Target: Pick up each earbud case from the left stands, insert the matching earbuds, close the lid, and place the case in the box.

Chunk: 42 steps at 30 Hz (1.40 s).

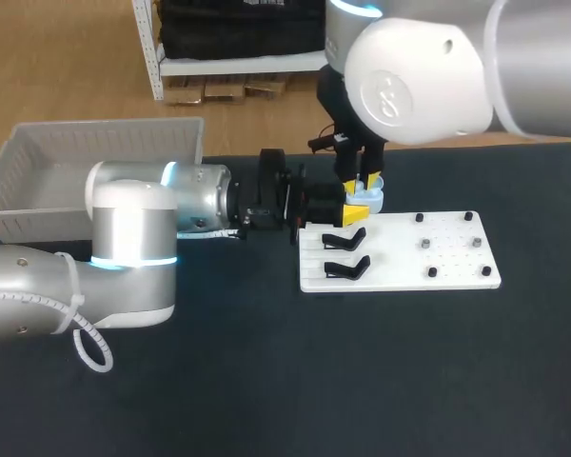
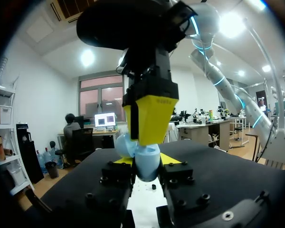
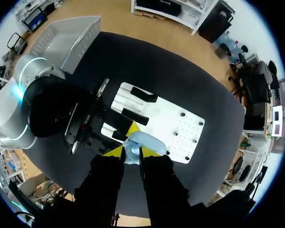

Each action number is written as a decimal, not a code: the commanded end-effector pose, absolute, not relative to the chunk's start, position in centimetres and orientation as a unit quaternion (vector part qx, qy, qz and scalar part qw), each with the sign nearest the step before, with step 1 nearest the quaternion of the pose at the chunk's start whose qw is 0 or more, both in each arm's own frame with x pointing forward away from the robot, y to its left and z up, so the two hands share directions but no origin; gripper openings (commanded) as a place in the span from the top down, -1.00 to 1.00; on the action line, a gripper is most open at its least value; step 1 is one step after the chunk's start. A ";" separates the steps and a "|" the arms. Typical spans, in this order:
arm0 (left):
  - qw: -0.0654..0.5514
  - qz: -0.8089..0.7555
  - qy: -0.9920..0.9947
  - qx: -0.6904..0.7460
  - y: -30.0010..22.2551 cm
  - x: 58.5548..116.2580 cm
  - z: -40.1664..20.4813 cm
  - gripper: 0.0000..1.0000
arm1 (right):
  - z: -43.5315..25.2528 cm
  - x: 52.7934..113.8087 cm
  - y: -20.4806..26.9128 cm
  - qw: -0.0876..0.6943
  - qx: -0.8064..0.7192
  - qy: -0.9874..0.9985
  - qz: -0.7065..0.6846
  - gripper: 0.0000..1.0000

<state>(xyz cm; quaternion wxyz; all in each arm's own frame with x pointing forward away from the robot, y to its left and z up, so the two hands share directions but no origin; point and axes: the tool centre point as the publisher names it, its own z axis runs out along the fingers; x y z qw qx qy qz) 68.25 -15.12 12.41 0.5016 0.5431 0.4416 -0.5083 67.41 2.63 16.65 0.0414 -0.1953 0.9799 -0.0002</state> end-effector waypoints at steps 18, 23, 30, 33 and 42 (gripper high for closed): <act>0.504 -0.508 0.441 0.542 -15.1 68.2 12.3 1.00 | 19.8 68.3 0.4 0.051 -0.147 0.986 0.056 -1.00; 0.504 -0.508 0.441 0.542 -15.1 68.2 12.3 1.00 | 19.9 70.7 -1.4 0.054 -0.082 0.991 0.086 -1.00; 0.504 -0.508 0.441 0.542 -15.1 68.2 12.3 1.00 | 18.4 73.8 -3.6 0.050 -0.004 0.994 0.096 -1.00; 0.504 -0.508 0.441 0.542 -15.1 68.2 12.3 1.00 | 17.4 74.3 -4.2 0.043 0.011 0.994 0.096 -1.00; 0.504 -0.508 0.441 0.542 -15.1 68.2 12.3 1.00 | 15.4 72.9 -4.0 0.015 0.000 0.996 0.084 -1.00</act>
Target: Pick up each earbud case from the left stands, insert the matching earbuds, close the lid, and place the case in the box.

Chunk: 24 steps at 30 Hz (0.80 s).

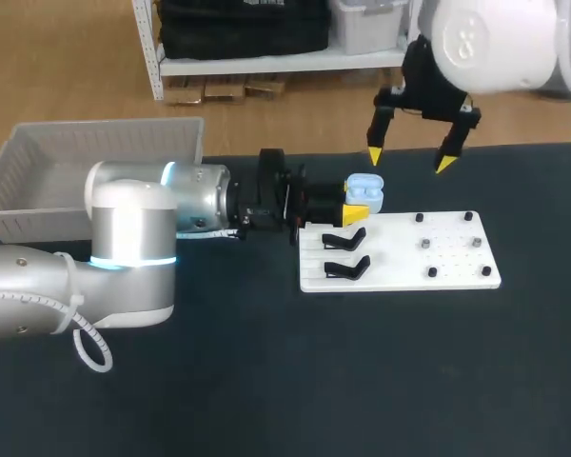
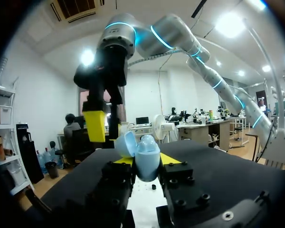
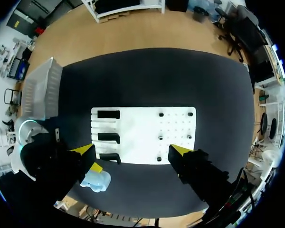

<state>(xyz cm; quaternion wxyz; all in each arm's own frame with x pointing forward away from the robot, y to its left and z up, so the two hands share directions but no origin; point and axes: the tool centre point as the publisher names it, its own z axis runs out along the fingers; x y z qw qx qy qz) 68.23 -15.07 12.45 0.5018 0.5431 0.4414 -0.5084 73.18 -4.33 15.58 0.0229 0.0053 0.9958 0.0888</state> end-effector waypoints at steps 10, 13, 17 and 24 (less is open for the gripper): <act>0.504 -0.508 0.441 0.542 -15.1 68.2 12.3 1.00 | 15.5 69.2 -4.2 -0.008 -0.024 0.996 0.082 -1.00; 0.504 -0.508 0.441 0.542 -15.1 68.2 12.3 1.00 | 15.7 68.5 -4.5 -0.005 -0.026 0.996 0.083 -1.00; 0.504 -0.508 0.441 0.542 -15.1 68.2 12.3 1.00 | 16.9 68.4 -5.5 0.031 -0.013 0.994 0.102 -1.00; 0.504 -0.508 0.441 0.542 -15.1 68.2 12.3 1.00 | 20.0 66.4 -8.1 0.119 -0.019 0.980 0.156 -1.00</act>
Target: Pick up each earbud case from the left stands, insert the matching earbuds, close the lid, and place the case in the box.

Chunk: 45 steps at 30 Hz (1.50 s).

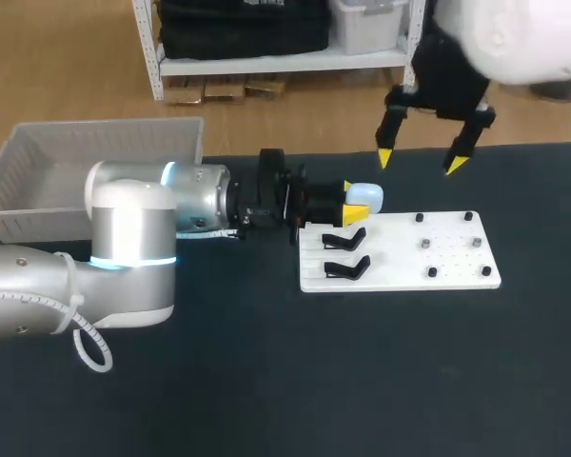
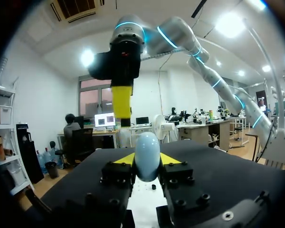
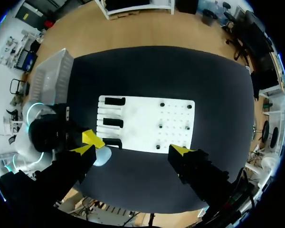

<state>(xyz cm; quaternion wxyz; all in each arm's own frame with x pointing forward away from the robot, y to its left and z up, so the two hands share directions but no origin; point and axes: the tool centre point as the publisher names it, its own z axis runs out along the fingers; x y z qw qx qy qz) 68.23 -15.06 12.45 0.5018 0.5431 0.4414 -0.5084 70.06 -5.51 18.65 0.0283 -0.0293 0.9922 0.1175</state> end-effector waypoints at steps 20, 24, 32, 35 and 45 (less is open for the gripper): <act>0.546 -0.277 0.591 0.525 2.7 70.1 21.5 1.00 | 20.0 66.4 -8.1 0.119 -0.019 0.980 0.156 -1.00; 0.524 -0.235 0.635 0.516 5.6 70.9 21.8 1.00 | 20.0 66.4 -8.1 0.119 -0.019 0.980 0.156 -1.00; 0.471 -0.183 0.719 0.477 11.0 72.9 20.0 1.00 | 20.0 66.4 -8.1 0.119 -0.019 0.980 0.156 -1.00; 0.450 -0.179 0.745 0.458 12.8 74.3 18.5 1.00 | 20.0 66.4 -8.1 0.119 -0.019 0.980 0.156 -1.00; 0.422 -0.177 0.780 0.427 17.3 79.7 14.3 1.00 | 20.0 66.4 -8.1 0.119 -0.019 0.980 0.156 -1.00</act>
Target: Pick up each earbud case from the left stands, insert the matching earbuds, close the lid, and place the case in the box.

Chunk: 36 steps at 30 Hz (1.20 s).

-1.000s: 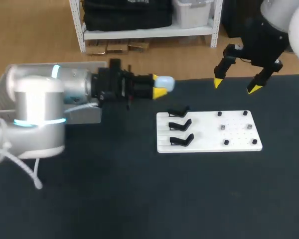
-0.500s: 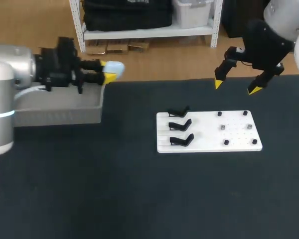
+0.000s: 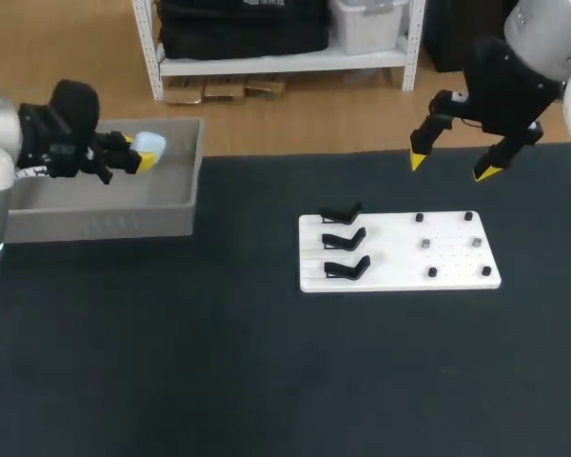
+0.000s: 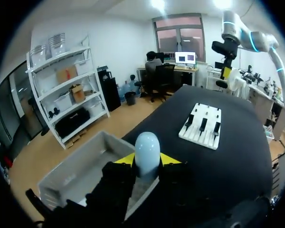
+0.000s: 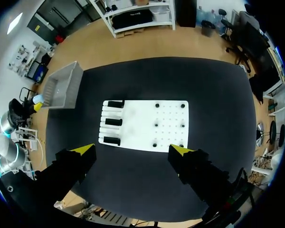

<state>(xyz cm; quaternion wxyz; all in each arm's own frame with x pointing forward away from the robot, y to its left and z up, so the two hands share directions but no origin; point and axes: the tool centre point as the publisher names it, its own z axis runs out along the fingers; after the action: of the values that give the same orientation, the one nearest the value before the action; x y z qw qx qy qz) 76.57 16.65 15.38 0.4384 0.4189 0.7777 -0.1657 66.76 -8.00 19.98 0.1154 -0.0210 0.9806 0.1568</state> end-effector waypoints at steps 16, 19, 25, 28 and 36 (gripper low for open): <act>0.426 -0.207 0.779 0.411 21.1 87.0 11.8 1.00 | 20.0 66.4 -8.1 0.119 -0.019 0.980 0.156 -1.00; 0.429 -0.211 0.777 0.410 21.1 87.4 11.8 1.00 | 20.0 66.4 -8.1 0.119 -0.019 0.980 0.156 -1.00; 0.423 -0.215 0.770 0.427 20.6 87.2 12.2 -1.00 | 20.0 66.4 -8.1 0.119 -0.019 0.980 0.156 -1.00; 0.422 -0.217 0.767 0.431 20.4 86.7 12.4 -1.00 | 20.0 66.4 -8.1 0.119 -0.019 0.980 0.156 -1.00; 0.437 -0.219 0.755 0.437 19.5 85.5 13.4 -1.00 | 20.0 66.4 -8.1 0.119 -0.019 0.980 0.156 -1.00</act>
<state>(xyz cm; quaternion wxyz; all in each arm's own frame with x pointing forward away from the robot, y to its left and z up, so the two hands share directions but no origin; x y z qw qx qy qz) 86.34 19.54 13.36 0.4317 0.4402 0.7547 -0.2244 66.75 -8.00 19.97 0.1156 -0.0210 0.9806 0.1568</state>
